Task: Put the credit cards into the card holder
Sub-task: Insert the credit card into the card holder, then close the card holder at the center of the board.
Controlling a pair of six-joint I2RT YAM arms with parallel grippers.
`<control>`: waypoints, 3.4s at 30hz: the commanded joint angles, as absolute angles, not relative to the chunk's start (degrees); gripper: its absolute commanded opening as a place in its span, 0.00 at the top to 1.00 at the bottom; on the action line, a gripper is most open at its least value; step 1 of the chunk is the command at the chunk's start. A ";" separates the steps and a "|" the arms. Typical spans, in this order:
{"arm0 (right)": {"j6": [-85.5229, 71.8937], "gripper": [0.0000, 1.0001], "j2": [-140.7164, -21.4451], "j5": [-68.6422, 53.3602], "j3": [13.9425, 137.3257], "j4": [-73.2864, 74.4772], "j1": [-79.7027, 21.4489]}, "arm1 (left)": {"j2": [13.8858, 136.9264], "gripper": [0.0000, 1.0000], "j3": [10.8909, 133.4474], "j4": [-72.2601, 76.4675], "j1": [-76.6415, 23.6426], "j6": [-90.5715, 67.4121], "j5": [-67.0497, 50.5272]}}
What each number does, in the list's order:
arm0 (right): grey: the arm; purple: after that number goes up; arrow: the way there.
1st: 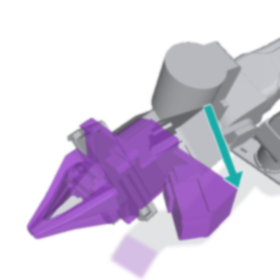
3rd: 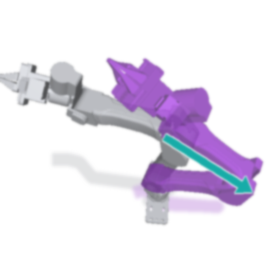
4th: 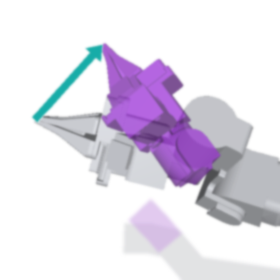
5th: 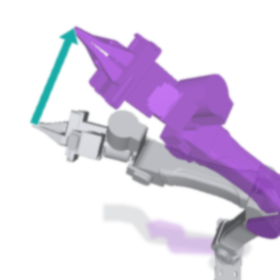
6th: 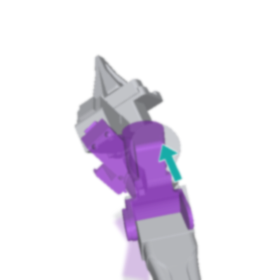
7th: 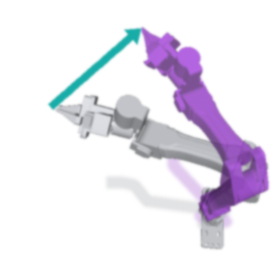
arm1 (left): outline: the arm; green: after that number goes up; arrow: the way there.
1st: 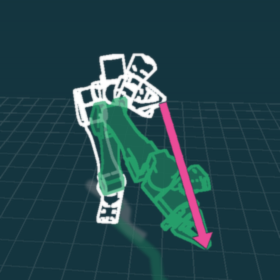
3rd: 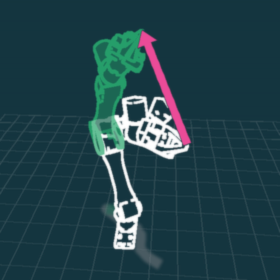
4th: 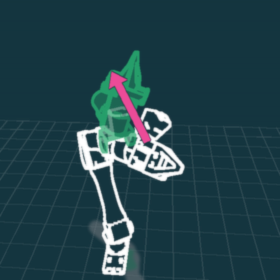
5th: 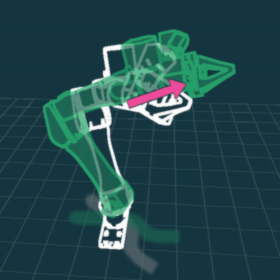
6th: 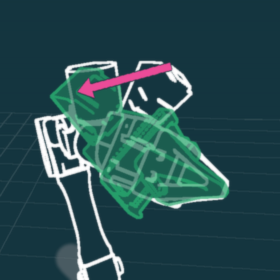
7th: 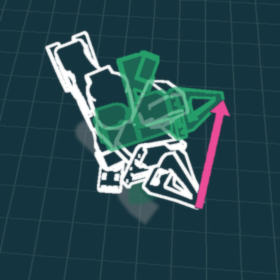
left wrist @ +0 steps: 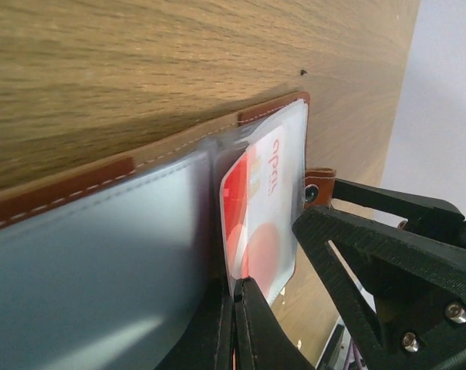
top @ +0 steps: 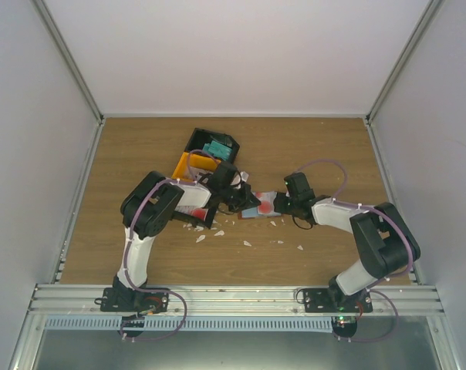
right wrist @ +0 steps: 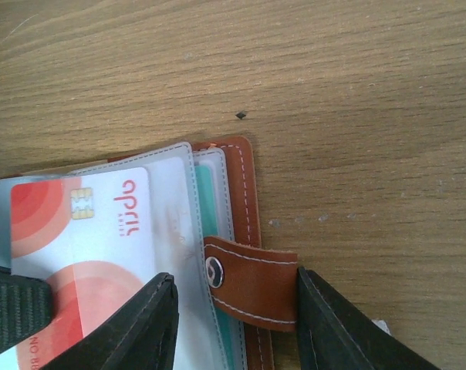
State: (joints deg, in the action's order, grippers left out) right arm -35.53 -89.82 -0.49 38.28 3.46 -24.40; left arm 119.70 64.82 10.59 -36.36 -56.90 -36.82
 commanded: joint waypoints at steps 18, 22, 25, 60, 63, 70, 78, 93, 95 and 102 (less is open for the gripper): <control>-36.78 0.57 -88.66 -5.93 34.97 7.93 -25.14 | 123.51 0.86 69.54 3.64 -39.46 -50.86 -35.48; -36.91 0.55 -85.62 -3.38 35.52 10.13 -25.14 | 119.06 0.67 68.91 0.52 -39.46 -46.68 -32.68; -36.91 0.54 -83.15 -1.66 36.06 11.87 -25.14 | 116.32 0.53 69.52 -4.07 -39.46 -42.98 -31.47; -38.22 0.49 -82.04 4.86 37.84 13.71 -27.60 | 106.04 0.54 62.84 -13.00 -37.88 -33.33 -16.88; -37.97 0.48 -83.73 5.05 37.99 12.94 -27.43 | 107.20 0.54 63.46 -12.82 -37.88 -33.57 -17.17; -36.42 0.48 -88.61 4.09 39.81 10.39 -27.08 | 109.24 0.54 64.80 -13.75 -37.49 -33.51 -16.98; -36.74 0.49 -88.64 2.71 38.92 9.48 -26.55 | 110.09 0.52 64.86 -14.15 -36.91 -33.32 -16.58; -37.17 0.50 -86.43 -1.95 36.80 8.12 -26.58 | 101.08 0.26 56.30 -14.76 -29.71 -35.58 -6.42; -37.10 0.50 -86.49 -2.15 36.95 7.96 -26.54 | 100.59 0.24 56.13 -14.35 -29.23 -35.19 -7.00; -36.09 0.51 -86.74 -0.33 38.38 8.97 -26.54 | 98.56 0.03 55.20 -9.35 -29.22 -31.79 -15.71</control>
